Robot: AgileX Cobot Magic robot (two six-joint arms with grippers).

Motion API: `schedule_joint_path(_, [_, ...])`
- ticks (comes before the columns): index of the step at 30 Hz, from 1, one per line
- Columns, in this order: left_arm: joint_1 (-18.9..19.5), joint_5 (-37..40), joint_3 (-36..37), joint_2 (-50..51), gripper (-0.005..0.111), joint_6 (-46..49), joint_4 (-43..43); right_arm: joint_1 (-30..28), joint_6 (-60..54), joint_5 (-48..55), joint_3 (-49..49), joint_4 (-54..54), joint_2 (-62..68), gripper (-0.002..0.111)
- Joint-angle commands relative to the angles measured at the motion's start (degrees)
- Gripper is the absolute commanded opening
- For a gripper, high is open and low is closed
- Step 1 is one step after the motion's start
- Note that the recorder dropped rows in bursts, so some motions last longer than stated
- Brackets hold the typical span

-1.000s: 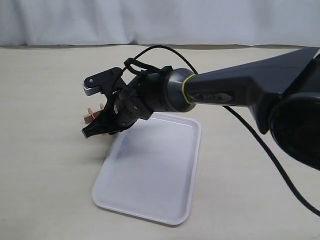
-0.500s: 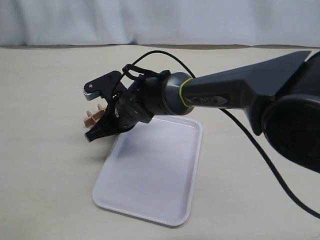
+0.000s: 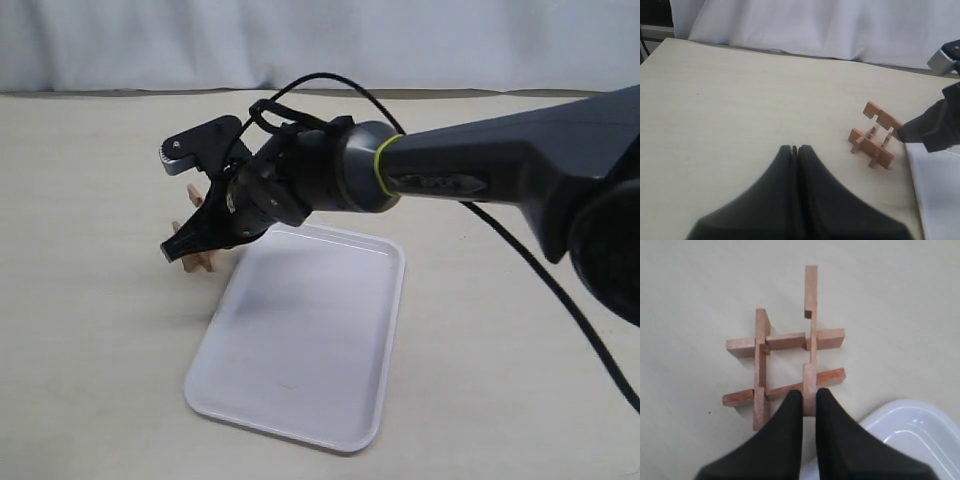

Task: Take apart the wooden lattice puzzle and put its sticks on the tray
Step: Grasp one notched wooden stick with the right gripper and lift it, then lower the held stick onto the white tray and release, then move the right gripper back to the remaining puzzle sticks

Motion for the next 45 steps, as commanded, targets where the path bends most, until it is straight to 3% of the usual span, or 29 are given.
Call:
schedule_joint_path(1, [-0.05,-0.55,0.13,-0.06,0.0,-0.15,0.04,0.11,-0.27,2.83,-0.17,-0.03,-4.09,0.005])
schedule_joint_path(9, [-0.05,-0.55,0.13,-0.06,0.0,-0.15,0.04,0.26,-0.7,11.38,2.93,-3.07,-15.05,0.004])
schedule_joint_path(15, [-0.05,-0.55,0.13,-0.06,0.0,-0.15,0.04,-4.82,-0.7,13.0,20.59,-2.43,-25.54,0.004])
schedule_joint_path(21, [-0.05,-0.55,0.13,-0.06,0.0,-0.15,0.04,-6.36,2.1,-8.78,35.43,-1.74,-25.29,0.004])
schedule_joint_path(28, [-0.05,-0.55,0.13,-0.06,0.0,-0.15,0.04,-6.36,2.72,-9.98,35.55,-1.74,-18.98,0.007])
schedule_joint_path(30, [-0.05,-0.55,0.13,-0.06,0.0,-0.15,0.04,-6.36,2.95,-11.17,35.44,-1.74,-17.76,0.021])
schedule_joint_path(31, [-0.05,-0.55,0.13,-0.06,0.0,-0.15,0.04,-6.36,2.95,-11.71,35.31,-1.74,-17.9,0.035])
schedule_joint_path(34, [-0.05,-0.55,0.13,-0.06,0.0,-0.15,0.04,-6.36,3.08,-10.52,33.61,-1.74,-20.84,0.054])
schedule_joint_path(39, [-0.05,-0.55,0.13,-0.06,0.0,-0.15,0.04,-5.6,3.08,-8.54,29.25,2.33,-25.64,0.054])
schedule_joint_path(45, [-0.05,-0.55,0.13,-0.06,0.0,-0.15,0.04,1.81,2.56,-8.67,22.32,-1.47,-21.23,0.054])
